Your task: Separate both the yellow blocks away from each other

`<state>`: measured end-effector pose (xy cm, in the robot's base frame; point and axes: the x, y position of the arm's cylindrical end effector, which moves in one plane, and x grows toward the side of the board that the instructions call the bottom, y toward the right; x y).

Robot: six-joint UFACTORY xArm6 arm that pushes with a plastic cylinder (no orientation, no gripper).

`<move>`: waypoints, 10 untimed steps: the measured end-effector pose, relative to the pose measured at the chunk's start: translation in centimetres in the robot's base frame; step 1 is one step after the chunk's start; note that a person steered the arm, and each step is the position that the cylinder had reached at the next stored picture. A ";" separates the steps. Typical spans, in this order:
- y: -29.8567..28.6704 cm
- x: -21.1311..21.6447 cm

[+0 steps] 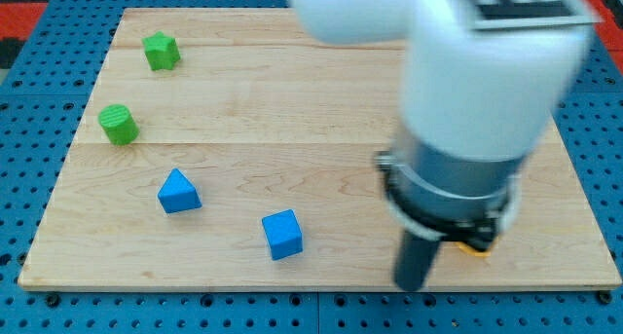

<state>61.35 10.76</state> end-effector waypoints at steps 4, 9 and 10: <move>9.4 -8.1; 5.6 -4.3; -2.5 -4.3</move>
<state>57.04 8.30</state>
